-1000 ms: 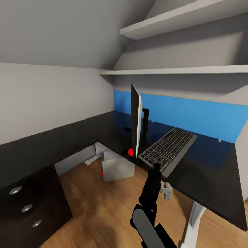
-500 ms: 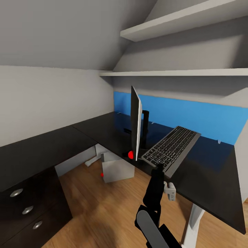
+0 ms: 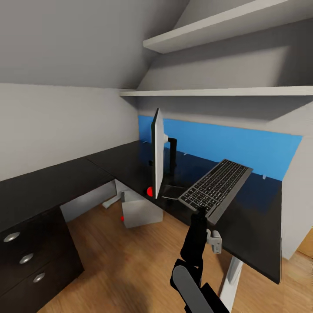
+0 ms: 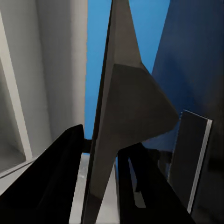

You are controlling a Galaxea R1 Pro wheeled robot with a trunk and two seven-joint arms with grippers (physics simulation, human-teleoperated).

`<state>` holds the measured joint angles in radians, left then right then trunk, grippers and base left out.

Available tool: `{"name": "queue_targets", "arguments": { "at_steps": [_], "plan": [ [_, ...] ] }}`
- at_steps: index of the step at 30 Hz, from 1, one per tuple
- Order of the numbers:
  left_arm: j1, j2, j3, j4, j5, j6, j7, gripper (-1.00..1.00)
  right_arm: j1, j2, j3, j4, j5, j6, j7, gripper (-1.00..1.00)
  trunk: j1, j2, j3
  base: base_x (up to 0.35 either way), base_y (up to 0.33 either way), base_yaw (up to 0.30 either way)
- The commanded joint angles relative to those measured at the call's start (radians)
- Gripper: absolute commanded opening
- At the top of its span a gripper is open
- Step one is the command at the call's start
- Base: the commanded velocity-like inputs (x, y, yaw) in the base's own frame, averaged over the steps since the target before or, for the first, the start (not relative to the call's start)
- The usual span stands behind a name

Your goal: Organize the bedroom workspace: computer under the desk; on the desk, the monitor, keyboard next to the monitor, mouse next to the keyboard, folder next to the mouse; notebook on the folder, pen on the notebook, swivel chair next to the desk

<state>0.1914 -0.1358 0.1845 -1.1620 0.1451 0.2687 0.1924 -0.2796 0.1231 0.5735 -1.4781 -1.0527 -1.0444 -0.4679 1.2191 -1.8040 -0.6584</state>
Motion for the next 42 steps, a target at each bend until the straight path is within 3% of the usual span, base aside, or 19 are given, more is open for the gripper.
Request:
{"name": "queue_targets", "arguments": {
  "at_steps": [1, 16, 26, 30, 34, 39, 42],
  "plan": [
    [0.0, -0.001, 0.001, -0.002, 0.011, 0.002, 0.005, 1.0, -0.001, 0.0, 0.002, -0.001, 0.01, -0.003, -0.009, -1.0, 0.0, 0.0, 0.0, 0.0, -0.346, 0.0],
    [0.0, -0.001, 0.0, 0.022, 0.008, -0.005, 0.006, 1.0, -0.001, 0.0, 0.0, 0.001, 0.011, -0.003, -0.008, -1.0, 0.0, 0.0, 0.021, -0.068, -0.313, 0.0],
    [0.0, -0.001, 0.0, 0.023, 0.008, -0.022, 0.006, 1.0, -0.001, -0.001, 0.0, -0.001, 0.011, -0.003, -0.008, -1.0, 0.0, 0.0, 0.033, -0.044, -0.038, 0.0],
    [0.0, -0.002, -0.002, 0.024, 0.008, -0.056, 0.003, 1.0, -0.001, -0.002, 0.0, -0.001, 0.011, -0.003, -0.008, -1.0, 0.0, 0.0, 0.037, -0.001, -0.001, 0.0],
    [0.0, -0.003, -0.006, 0.024, 0.008, -0.113, 0.001, 1.0, -0.001, -0.003, -0.001, -0.002, 0.011, -0.003, -0.008, -1.0, -0.015, 0.028, 0.051, 0.0, 0.0, 0.0],
    [0.0, -0.003, -0.021, 0.027, 0.008, -0.122, 0.002, 1.0, -0.001, -0.044, 0.001, -0.029, 0.01, -0.003, -0.008, -1.0, -0.035, 0.063, 0.067, 0.0, 0.0, 0.0],
    [0.0, -0.001, -0.055, 0.049, 0.007, -0.124, 0.007, 1.0, -0.001, -0.072, 0.017, -0.051, 0.01, -0.003, -0.008, -1.0, -0.046, 0.084, 0.077, 0.0, 0.0, 0.0]
  ]
}}
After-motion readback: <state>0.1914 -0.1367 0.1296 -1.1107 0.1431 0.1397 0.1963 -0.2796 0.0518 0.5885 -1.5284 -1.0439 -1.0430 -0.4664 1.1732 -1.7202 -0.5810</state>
